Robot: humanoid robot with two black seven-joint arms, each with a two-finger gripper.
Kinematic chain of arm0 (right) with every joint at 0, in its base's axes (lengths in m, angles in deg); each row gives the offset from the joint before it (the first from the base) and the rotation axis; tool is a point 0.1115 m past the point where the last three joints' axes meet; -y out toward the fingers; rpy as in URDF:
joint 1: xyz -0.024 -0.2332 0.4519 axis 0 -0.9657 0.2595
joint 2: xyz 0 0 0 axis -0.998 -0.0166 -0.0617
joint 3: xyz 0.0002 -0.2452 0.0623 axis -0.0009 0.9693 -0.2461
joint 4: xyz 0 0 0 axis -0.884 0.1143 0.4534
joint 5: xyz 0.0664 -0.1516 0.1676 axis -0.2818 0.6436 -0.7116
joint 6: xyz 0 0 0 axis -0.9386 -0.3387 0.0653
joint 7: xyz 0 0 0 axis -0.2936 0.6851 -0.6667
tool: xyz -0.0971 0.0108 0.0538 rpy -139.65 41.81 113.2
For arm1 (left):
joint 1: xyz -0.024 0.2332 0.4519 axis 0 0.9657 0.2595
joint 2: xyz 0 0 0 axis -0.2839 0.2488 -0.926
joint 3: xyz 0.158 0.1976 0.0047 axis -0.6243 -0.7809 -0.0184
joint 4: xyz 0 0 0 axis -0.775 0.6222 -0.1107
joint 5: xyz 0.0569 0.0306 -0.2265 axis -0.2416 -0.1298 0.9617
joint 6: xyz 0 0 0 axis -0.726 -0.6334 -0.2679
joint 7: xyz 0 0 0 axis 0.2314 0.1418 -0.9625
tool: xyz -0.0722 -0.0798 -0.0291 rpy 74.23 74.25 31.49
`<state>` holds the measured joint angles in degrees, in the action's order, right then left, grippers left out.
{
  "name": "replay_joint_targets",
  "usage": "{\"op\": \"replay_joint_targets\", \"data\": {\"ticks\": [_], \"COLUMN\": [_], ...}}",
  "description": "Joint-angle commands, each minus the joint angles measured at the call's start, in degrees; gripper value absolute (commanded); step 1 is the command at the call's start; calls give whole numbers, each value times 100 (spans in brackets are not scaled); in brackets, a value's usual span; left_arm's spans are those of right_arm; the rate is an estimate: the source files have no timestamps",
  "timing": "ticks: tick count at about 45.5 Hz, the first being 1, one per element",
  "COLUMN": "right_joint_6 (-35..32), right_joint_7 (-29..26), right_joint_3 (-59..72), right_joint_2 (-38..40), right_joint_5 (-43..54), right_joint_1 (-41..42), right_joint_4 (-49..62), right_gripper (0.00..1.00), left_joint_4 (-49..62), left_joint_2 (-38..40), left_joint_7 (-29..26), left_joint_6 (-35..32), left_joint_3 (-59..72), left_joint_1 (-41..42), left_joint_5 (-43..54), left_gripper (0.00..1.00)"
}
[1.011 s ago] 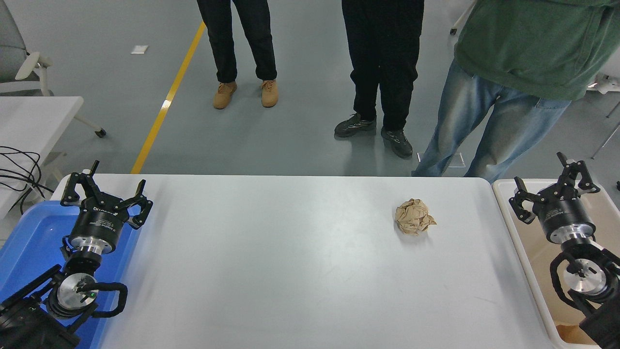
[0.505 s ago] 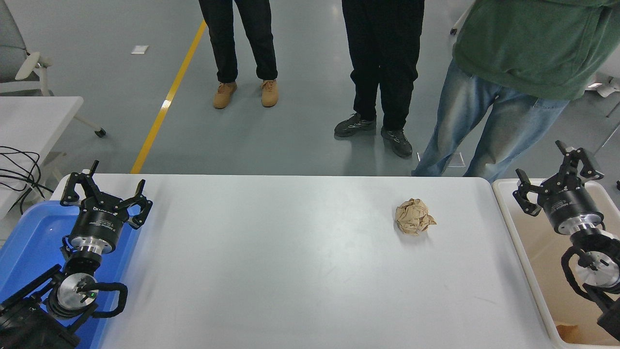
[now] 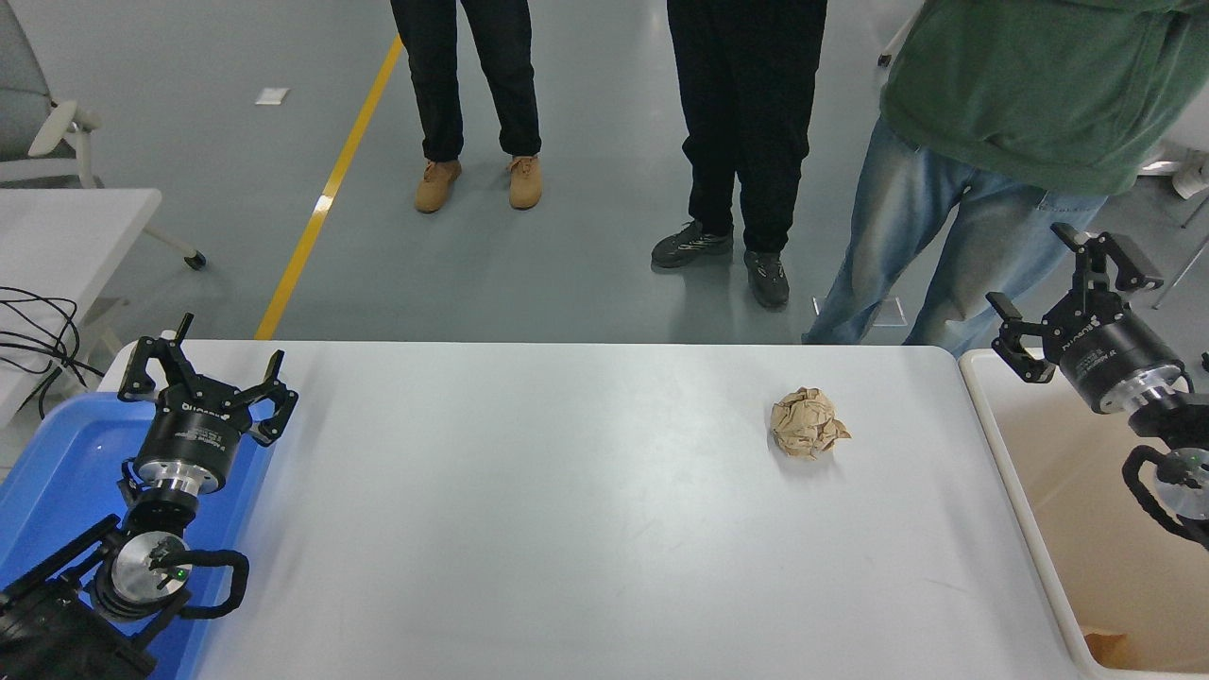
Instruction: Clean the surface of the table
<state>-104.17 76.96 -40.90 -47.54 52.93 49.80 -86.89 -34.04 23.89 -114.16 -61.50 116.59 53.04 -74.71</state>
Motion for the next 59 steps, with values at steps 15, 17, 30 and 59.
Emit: {"op": "replay_joint_targets", "data": {"ticks": [15, 17, 30, 59], "right_joint_6": [77, 77, 121, 1008], "right_joint_7": [-856, -918, -927, -1243], "right_joint_3": [1041, 1199, 2078, 3906], "right_joint_2": [-273, -369, -975, -2470], "right_joint_5": [2648, 2657, 2920, 3615], "right_joint_1": [982, 1069, 1597, 2160], "right_joint_4": [-218, -218, 71, 775], "right_gripper": [99, 99, 99, 99], "left_joint_4": [-4, 5, -4, 5], "left_joint_2": [-1, -1, -1, -1], "left_joint_7": [0, 0, 0, 0], "left_joint_6": [0, 0, 0, 0], "left_joint_3": [0, 0, 0, 0], "left_joint_1": [-1, -1, -1, -1], "left_joint_5": [1, 1, 1, 1], "left_gripper": [99, 99, 99, 99]}}
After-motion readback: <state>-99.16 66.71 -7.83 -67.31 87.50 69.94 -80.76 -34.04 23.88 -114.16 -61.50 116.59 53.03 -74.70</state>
